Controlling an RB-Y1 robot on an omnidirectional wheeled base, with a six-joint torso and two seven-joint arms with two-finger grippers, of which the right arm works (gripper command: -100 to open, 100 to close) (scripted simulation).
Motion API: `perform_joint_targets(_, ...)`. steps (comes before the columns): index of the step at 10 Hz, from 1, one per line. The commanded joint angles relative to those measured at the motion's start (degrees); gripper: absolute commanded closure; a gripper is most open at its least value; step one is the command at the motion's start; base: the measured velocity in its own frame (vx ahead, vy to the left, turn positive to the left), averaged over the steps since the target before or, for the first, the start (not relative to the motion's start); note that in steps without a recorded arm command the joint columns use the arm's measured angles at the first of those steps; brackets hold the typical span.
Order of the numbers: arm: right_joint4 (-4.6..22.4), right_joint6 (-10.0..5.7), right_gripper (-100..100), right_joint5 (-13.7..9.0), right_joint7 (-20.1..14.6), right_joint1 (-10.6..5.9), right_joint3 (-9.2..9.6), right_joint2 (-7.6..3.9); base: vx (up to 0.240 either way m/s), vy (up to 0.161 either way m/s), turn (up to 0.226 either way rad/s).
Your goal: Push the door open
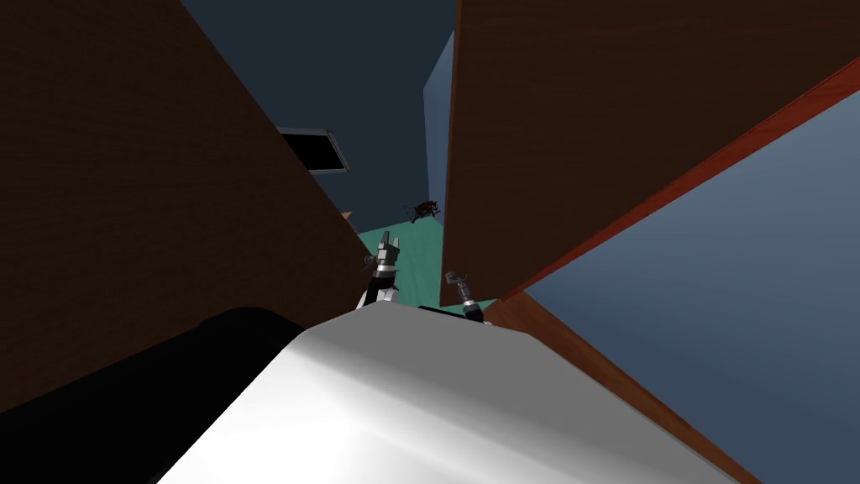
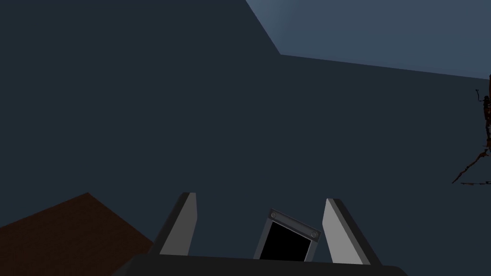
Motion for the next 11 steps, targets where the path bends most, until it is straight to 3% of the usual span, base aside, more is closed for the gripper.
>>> perform_joint_targets(1, 1.2, -0.8, 100, -0.9, 0.7, -0.89, -1.92, -0.1, 0.109, 0.108, -0.058)
perform_joint_targets(11, 4.2, -0.34, 100, -4.9, 3.8, -3.85, -9.2, 3.06, 0.125, 0.135, -0.068)
